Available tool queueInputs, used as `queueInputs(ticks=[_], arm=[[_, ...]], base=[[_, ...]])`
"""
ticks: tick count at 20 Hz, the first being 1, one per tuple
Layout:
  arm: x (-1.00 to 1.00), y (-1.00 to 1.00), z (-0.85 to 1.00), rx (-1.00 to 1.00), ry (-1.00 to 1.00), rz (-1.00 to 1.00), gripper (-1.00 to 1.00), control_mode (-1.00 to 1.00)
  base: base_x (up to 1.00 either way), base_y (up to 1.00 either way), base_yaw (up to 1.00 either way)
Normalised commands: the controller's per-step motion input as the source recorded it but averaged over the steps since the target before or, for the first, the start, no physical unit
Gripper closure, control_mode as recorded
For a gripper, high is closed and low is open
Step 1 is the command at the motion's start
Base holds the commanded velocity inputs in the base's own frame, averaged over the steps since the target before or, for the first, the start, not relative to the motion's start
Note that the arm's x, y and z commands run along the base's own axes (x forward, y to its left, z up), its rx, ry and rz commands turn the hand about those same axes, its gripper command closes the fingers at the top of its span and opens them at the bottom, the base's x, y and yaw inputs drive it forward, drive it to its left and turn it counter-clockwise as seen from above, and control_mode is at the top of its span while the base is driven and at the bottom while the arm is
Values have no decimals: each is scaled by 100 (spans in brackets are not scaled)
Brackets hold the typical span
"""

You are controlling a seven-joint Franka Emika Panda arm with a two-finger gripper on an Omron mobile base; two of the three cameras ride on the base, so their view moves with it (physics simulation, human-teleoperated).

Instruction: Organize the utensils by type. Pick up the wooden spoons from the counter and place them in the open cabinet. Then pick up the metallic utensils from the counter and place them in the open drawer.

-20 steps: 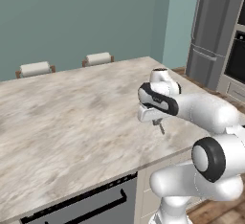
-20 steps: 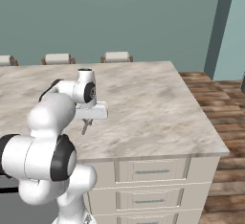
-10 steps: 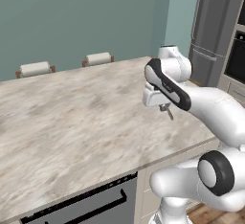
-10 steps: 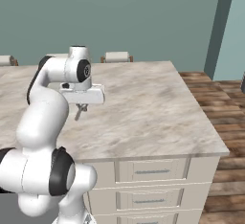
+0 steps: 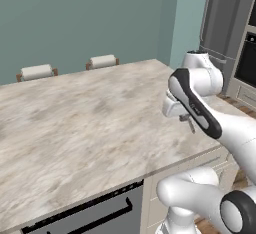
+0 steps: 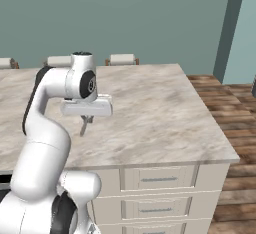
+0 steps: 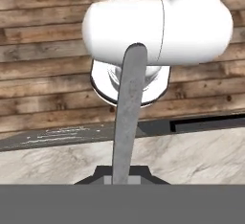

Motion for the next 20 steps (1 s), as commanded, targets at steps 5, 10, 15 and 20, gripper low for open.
queueInputs(ticks=[5, 10, 15, 20], arm=[[-38, -4, -3, 0, -13, 0, 100, -100], [-30, 0, 0, 0, -13, 0, 100, -100], [-20, 0, 0, 0, -12, 0, 100, -100], [-7, 0, 0, 0, -5, 0, 100, 100]], base=[[0, 0, 0], [0, 0, 0], [0, 0, 0], [-11, 0, 0]])
